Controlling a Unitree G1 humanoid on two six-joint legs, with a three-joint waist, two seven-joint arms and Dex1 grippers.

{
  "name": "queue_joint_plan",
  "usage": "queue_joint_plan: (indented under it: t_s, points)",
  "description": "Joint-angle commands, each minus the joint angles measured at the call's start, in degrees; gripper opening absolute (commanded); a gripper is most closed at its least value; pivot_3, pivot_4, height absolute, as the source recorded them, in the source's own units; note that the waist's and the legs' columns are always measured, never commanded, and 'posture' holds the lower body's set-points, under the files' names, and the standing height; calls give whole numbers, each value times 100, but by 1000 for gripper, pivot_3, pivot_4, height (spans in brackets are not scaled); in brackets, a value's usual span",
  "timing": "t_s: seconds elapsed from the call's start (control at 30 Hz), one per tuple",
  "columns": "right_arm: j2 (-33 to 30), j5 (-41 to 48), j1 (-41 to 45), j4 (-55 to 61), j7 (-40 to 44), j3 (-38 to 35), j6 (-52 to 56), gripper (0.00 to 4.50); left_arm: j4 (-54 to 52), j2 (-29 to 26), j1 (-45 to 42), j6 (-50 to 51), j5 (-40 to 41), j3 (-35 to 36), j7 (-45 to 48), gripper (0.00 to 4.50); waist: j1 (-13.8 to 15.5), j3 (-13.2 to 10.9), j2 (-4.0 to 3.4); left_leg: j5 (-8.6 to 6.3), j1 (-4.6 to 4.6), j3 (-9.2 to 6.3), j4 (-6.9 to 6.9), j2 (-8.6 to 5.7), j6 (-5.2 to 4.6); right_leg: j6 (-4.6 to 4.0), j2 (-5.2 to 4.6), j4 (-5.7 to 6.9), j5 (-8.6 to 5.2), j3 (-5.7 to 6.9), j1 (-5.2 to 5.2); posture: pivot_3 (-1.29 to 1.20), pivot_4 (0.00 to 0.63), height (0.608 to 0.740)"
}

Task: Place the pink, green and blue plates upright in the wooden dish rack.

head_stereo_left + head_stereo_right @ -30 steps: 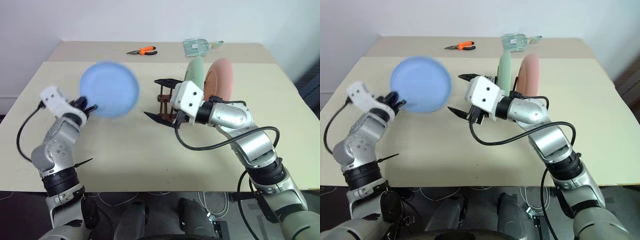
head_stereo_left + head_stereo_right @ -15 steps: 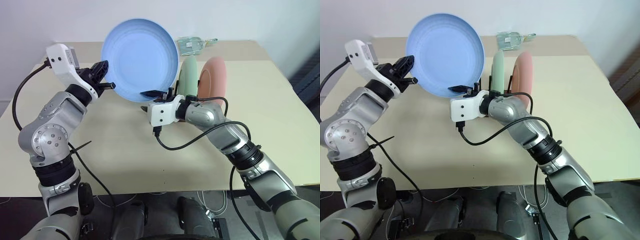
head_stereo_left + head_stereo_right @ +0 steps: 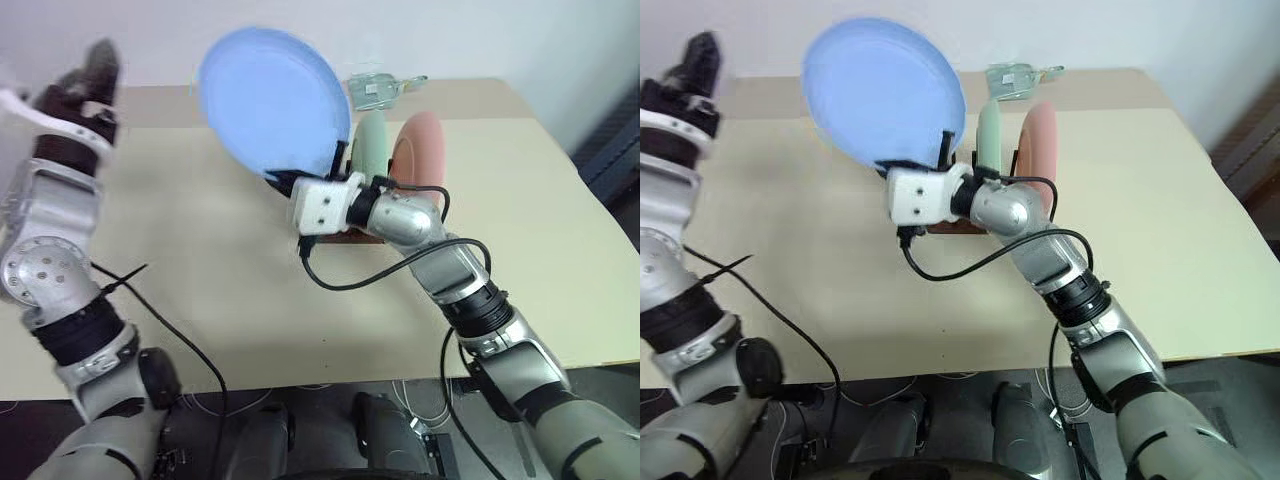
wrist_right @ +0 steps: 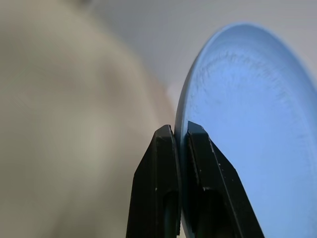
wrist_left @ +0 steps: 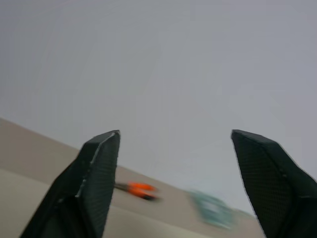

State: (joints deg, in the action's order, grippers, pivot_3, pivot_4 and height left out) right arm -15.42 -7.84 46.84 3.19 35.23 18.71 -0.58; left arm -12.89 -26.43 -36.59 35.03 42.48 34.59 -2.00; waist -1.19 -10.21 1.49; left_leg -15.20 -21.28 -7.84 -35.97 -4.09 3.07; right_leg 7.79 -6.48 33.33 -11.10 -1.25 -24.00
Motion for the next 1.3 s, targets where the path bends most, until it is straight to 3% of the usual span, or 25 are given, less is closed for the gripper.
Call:
queue_joint_plan:
  t_s: [0.03, 0.13, 0.27, 0.43, 0.57, 0.83, 1.3]
  points:
    - [561, 1977, 260, 951, 6, -1023, 1316, 0, -109, -348, 1112, -658, -1011, -1050, 1047, 3462, 20, 1, 1, -2, -2, 0, -2, -1, -4, -2, 0, -1, 1, 0, 0, 0, 150, 740]
    - [974, 3422, 321, 1566, -420, -1716, 2663, 0, -298, -294, 1910, -971, -1350, -1746, 1582, 3462, 93, -1, 0, -13, -12, -10, -7, -5, -24, -5, -4, -1, 2, 1, 2, 0, 150, 740]
    - [1608, 5174, 282, 1841, -2014, -2665, 4415, 0, -509, -138, 2764, -1403, -1741, -2702, 2335, 3462, 52, 5, 5, -12, -14, -22, -4, 1, -23, -33, 1, 2, 2, 5, -7, 0, 150, 740]
    - [2129, 6595, 153, 1783, -3593, -3227, 5402, 0, -686, -286, 3261, -1579, -2092, -3512, 3120, 3462, -1, 4, -23, -11, -14, -15, 11, 7, -23, -49, 9, 13, 2, 0, -36, 0, 150, 740]
    - [2320, 7263, 179, 1649, -4446, -3418, 5625, 0, -700, -314, 3325, -1641, -2274, -3730, 3339, 3462, 4, 3, -44, -10, -13, -9, 18, 9, -24, -48, 12, 15, 3, -4, -41, 0, 150, 740]
    - [2151, 7924, 266, 1264, -5357, -3406, 5567, 0, -745, -233, 3392, -1612, -2470, -3777, 3439, 3462, 7, 4, -45, -10, -13, -9, 7, 9, -25, -35, 13, 14, 9, -3, -34, 0, 150, 740]
    - [1904, 7622, 658, 307, -5479, -3330, 5016, 0, -794, -133, 3398, -1566, -2558, -3773, 3434, 3462, 0, 4, -45, -10, -12, -9, 7, 12, -26, -33, 18, 16, 10, -3, -34, 0, 150, 740]
